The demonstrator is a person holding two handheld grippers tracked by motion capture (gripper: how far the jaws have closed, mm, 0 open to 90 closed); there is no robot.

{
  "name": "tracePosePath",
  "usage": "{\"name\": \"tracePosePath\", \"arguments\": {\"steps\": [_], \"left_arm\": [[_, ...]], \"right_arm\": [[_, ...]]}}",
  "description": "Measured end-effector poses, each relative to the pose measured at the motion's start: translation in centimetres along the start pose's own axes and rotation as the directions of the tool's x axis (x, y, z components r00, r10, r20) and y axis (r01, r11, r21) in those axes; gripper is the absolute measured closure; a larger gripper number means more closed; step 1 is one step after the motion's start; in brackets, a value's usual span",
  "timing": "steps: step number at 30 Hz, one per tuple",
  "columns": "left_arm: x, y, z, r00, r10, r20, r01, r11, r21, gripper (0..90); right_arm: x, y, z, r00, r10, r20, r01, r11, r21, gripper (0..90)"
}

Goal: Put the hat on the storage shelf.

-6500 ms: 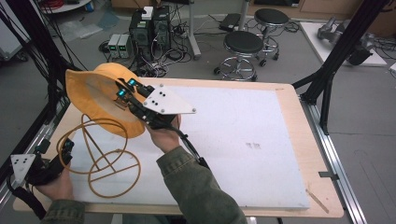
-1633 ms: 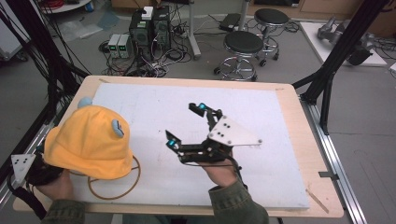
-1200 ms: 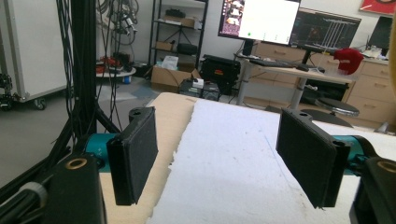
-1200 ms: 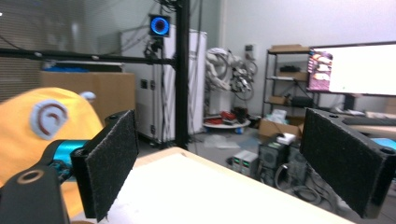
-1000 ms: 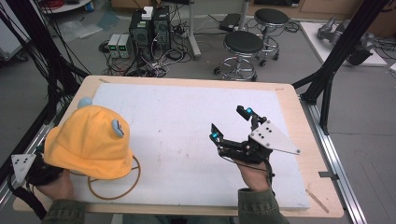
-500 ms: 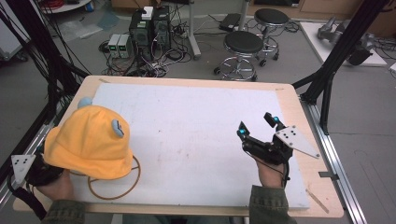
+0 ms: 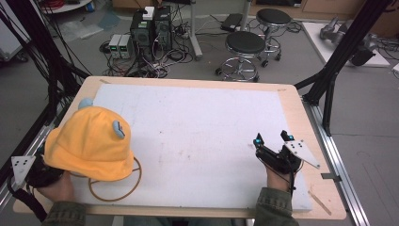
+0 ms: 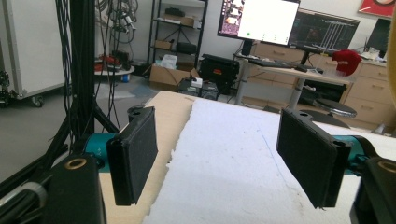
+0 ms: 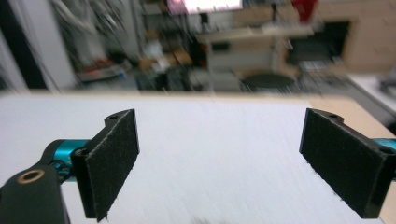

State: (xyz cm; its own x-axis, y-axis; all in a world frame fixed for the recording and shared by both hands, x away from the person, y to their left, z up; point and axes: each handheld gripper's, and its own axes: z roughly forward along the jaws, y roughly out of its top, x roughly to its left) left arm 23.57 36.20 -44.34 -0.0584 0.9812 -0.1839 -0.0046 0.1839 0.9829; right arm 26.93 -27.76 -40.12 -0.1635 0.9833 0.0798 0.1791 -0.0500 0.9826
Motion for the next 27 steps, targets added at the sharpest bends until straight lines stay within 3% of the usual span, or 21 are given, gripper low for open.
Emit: {"name": "tracePosePath", "arguments": {"steps": [2, 4, 7, 11, 22, 27], "left_arm": [[0.0, 0.0, 0.0, 1.0, -0.001, 0.001, 0.001, 1.0, 0.0, 29.2], [0.0, 0.0, 0.0, 1.0, -0.001, 0.001, 0.001, 1.0, 0.001, 29.1], [0.0, 0.0, 0.0, 1.0, -0.003, 0.002, 0.003, 1.0, 0.001, 29.1], [0.0, 0.0, 0.0, 1.0, -0.006, 0.002, 0.006, 1.0, 0.002, 29.1], [0.0, 0.0, 0.0, 1.0, -0.01, 0.001, 0.01, 0.9999, 0.002, 29.2], [0.0, 0.0, 0.0, 0.9999, -0.012, 0.001, 0.012, 0.9999, 0.002, 29.1]], "right_arm": [[0.0, -0.2, 0.3, 0.9996, -0.013, 0.025, 0.012, 0.999, 0.041, 10.7], [0.0, -0.2, 0.3, 0.9996, -0.019, 0.023, 0.018, 0.999, 0.037, 10.7], [0.7, -0.1, 0.0, 0.9973, -0.07, 0.023, 0.07, 0.998, -0.004, 10.7], [1.1, -0.2, 0.1, 0.9949, -0.099, 0.02, 0.099, 0.995, -0.006, 10.7], [0.7, 0.0, -0.2, 0.9993, -0.034, 0.012, 0.035, 0.999, -0.026, 10.7], [0.6, 0.0, -0.2, 0.9995, -0.031, 0.011, 0.031, 0.999, -0.026, 10.7]]}}
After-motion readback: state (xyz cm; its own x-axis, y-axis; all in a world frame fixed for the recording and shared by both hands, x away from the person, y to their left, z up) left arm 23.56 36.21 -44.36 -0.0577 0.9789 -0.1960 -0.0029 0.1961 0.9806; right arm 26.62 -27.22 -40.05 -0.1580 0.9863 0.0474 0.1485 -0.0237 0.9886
